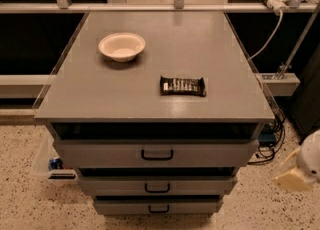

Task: Open middle drawer

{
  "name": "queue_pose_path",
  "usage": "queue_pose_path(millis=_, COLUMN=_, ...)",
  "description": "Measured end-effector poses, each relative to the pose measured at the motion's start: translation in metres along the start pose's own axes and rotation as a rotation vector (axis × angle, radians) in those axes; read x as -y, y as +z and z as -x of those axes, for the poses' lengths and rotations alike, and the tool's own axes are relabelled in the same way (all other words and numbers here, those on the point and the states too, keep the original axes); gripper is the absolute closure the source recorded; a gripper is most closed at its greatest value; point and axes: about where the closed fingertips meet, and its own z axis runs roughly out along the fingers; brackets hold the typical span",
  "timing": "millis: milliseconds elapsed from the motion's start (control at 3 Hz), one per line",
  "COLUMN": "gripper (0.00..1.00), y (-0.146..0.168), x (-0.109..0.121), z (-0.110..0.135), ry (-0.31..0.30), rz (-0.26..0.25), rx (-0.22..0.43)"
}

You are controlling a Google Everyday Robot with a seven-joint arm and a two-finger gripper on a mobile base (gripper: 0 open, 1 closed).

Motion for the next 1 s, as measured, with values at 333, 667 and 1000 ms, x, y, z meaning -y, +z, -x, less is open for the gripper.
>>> queue_pose_path(millis=333, gripper=1.00, y=0.084, x=-0.022, z=-0.030, ry=0.177, rz=0.121, rx=0.117)
queue_pose_path(millis=667, gripper=1.00, y=0.157, x=-0.030, z=-0.034, ry=0.290, rz=0.194, rx=0.264)
queue_pose_path(millis=1000, gripper=1.00, y=0.174, x=-0.013, z=-0.032, ry=0.326, rz=0.157, rx=0.303)
